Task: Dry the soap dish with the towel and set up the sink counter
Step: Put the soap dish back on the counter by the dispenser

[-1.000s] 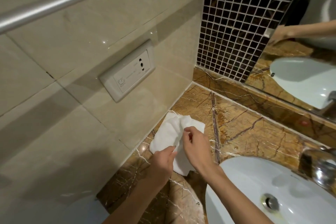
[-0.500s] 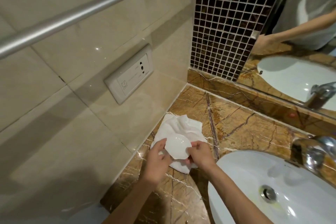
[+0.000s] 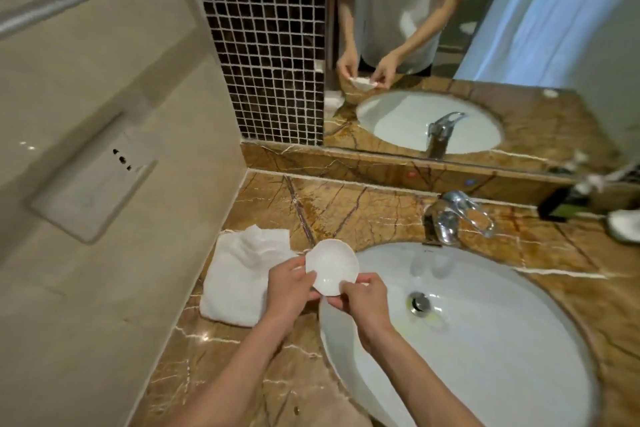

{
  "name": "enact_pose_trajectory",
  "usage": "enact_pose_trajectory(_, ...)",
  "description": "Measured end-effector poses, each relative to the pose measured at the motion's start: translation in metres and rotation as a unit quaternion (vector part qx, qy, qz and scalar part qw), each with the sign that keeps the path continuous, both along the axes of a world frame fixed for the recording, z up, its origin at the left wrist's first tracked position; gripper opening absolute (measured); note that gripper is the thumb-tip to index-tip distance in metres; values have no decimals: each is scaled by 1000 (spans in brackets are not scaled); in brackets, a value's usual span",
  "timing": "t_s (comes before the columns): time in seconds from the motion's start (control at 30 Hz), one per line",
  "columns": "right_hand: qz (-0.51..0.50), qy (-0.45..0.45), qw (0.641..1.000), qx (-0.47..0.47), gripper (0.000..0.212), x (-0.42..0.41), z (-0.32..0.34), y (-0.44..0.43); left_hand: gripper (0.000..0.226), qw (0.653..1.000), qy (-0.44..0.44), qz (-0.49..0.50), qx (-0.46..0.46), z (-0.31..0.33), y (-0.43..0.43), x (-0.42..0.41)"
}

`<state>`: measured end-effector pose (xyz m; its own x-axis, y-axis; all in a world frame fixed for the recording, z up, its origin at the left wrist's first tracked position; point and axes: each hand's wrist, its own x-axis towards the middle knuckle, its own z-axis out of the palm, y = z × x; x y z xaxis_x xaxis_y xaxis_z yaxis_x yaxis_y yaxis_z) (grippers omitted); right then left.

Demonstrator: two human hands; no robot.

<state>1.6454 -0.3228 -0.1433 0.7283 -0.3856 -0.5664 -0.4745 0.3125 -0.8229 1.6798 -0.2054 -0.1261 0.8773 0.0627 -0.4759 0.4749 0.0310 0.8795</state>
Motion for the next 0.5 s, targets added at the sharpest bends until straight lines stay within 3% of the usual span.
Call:
enact_pose_trajectory(0.33, -101, -19, 995, 12, 11, -70, 11, -141, 39, 984, 5, -176, 9, 1, -150, -29)
enact_pose_trajectory(0.5, -119, -2, 993, -25, 22, -98, 9, -223, 43, 976, 3, -216, 35, 3, -228, -51)
